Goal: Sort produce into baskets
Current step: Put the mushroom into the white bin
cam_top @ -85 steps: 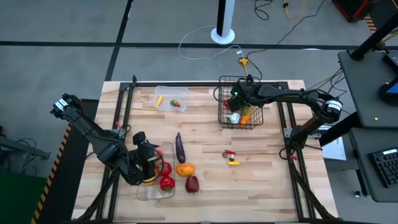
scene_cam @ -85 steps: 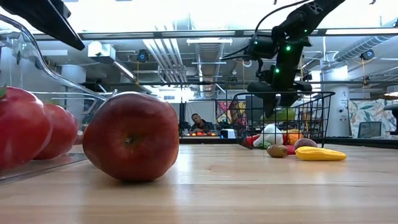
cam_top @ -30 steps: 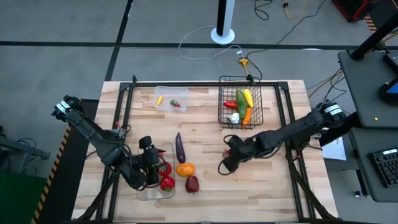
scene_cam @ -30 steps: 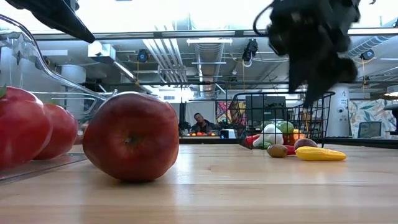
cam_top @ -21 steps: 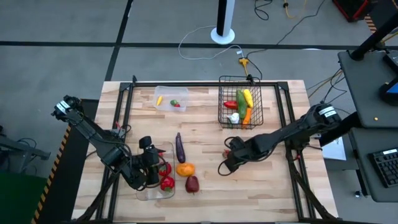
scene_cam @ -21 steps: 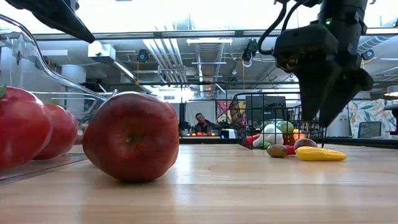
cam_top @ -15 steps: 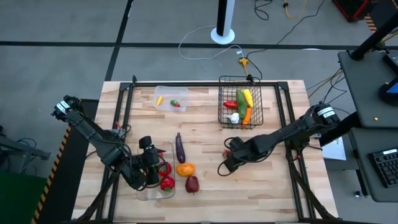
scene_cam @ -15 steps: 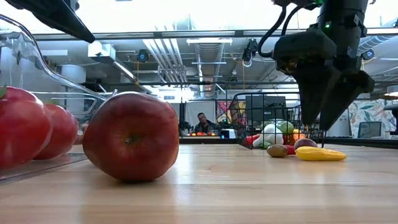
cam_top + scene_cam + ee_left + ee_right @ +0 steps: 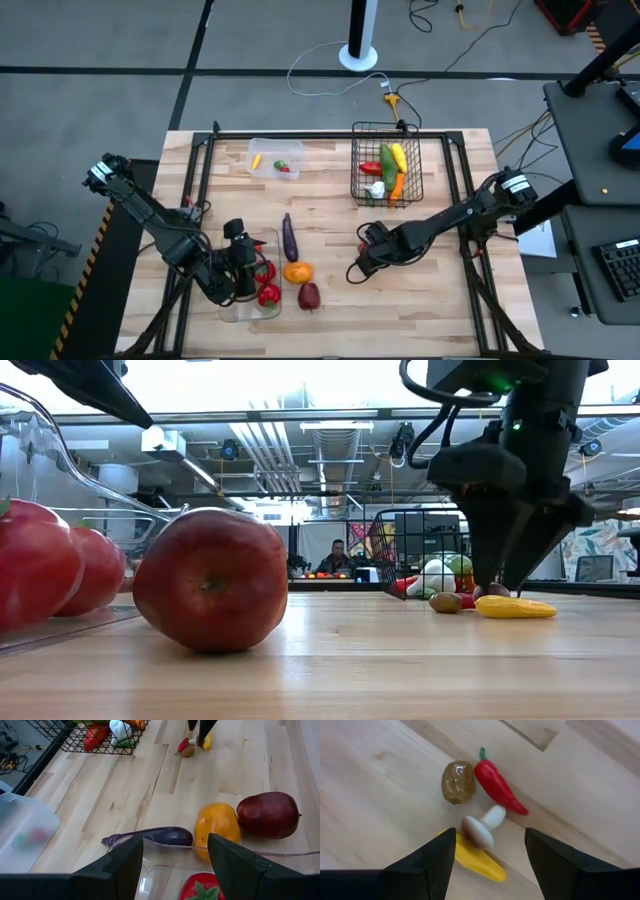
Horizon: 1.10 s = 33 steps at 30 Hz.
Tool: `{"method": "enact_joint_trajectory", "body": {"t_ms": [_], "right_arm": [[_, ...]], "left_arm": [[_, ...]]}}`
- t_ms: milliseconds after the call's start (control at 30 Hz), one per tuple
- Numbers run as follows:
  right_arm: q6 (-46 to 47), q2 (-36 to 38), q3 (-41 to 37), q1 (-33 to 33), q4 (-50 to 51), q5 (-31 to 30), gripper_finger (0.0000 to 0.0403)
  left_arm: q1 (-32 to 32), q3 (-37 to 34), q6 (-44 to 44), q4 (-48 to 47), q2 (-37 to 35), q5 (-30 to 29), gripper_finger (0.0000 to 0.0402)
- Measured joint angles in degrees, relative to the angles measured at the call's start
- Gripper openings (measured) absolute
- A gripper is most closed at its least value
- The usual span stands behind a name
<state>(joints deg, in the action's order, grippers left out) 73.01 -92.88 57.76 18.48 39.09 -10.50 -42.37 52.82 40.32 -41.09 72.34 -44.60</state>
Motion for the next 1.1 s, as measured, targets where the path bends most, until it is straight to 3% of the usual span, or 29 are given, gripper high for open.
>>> {"method": "enact_joint_trajectory", "body": {"t_ms": [333, 800, 1100], "right_arm": [[-0.52, -3.15, 0.00, 0.00, -2.67, -0.02, 0.0217], [-2.48, -2.58, 0.00, 0.00, -3.38, 0.33, 0.0069], [-10.04, 3.94, 0.00, 0.86, -6.75, 2.76, 0.0077]], "left_arm": [[-0.01, 0.00, 0.00, 0.09, -0.01, -0.02, 0.0205], [0.00, 0.00, -0.27, 0.87, -0.02, -2.90, 0.0205], [-0.02, -0.21, -13.74, 12.79, 0.00, 3.70, 0.0205]]}}
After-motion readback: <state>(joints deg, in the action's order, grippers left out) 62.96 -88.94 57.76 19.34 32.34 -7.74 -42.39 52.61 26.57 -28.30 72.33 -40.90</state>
